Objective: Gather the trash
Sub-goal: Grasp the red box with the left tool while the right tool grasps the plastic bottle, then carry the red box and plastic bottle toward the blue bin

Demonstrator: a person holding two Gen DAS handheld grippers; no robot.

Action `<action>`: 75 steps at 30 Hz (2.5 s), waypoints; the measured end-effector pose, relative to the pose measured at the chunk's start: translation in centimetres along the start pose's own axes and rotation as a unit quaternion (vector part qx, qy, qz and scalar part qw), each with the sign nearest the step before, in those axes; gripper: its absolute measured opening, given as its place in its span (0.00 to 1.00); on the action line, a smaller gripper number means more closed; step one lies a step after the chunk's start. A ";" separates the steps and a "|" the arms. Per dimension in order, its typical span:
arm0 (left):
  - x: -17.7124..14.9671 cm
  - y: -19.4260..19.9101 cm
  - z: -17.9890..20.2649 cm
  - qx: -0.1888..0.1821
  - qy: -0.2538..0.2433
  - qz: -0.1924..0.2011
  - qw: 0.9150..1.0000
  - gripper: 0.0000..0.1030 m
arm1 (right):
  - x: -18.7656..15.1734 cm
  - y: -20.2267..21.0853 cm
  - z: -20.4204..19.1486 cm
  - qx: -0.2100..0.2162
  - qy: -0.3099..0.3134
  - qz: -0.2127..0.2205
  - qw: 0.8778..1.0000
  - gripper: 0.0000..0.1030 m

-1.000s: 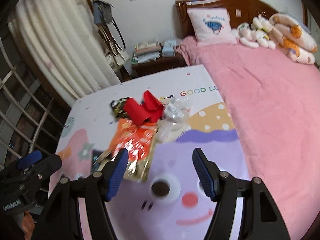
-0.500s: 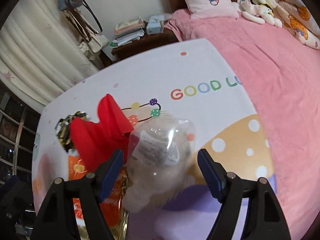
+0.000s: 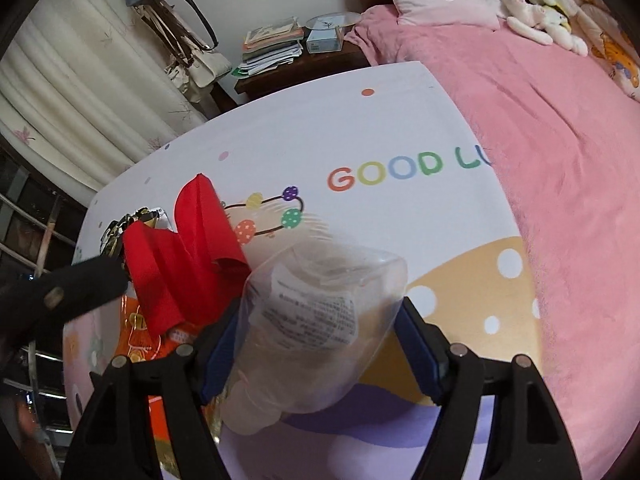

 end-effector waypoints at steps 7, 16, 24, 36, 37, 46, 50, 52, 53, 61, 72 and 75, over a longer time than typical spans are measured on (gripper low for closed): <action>1.8 -3.3 0.8 0.020 0.051 -0.040 0.998 0.91 | 1.0 0.7 1.7 0.025 -0.005 0.009 1.000 0.72; 2.6 -6.5 3.2 0.058 0.040 -0.070 0.995 0.91 | 1.3 0.4 1.8 0.037 0.012 0.008 0.999 0.72; 2.6 -7.7 4.4 0.030 0.018 -0.070 0.997 0.49 | 1.2 0.1 1.8 0.054 0.027 0.001 0.998 0.72; 1.5 -4.5 4.6 -0.010 -0.048 -0.027 0.998 0.14 | 0.3 1.1 1.3 0.075 0.034 0.000 0.997 0.71; 1.3 -4.1 4.5 -0.014 -0.050 -0.024 0.998 0.14 | 0.2 1.3 1.2 0.078 0.035 0.001 0.996 0.71; -3.1 2.5 2.2 -0.056 -0.067 0.011 0.996 0.14 | -2.1 4.5 -0.1 0.086 0.043 0.010 0.995 0.71; -5.8 6.3 0.6 -0.066 -0.077 0.030 0.994 0.14 | -4.2 7.1 -1.4 0.094 0.045 0.018 0.994 0.71; -7.3 8.2 -0.4 -0.067 -0.085 0.040 0.993 0.14 | -5.5 8.4 -1.9 0.101 0.045 0.021 0.994 0.71; -8.2 9.2 -1.1 -0.068 -0.089 0.044 0.993 0.14 | -6.4 9.4 -2.3 0.104 0.044 0.023 0.993 0.71; -17.1 16.0 -8.5 -0.089 -0.110 0.058 0.988 0.14 | -14.1 15.3 -5.5 0.098 0.037 0.042 0.994 0.71; -29.9 21.7 -19.0 -0.117 -0.181 0.061 0.975 0.14 | -29.8 20.8 -12.5 0.063 -0.005 0.054 0.997 0.71; -32.8 22.2 -21.3 -0.123 -0.198 0.054 0.971 0.14 | -33.7 21.3 -14.7 0.051 0.001 0.046 0.998 0.71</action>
Point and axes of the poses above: each gripper's, at about its wrist camera, not at the fingertips, and y roughly against the way its jaws point, z to its right, x to its top, the point moved 2 cm from there along -y, roughly the way its jaws point
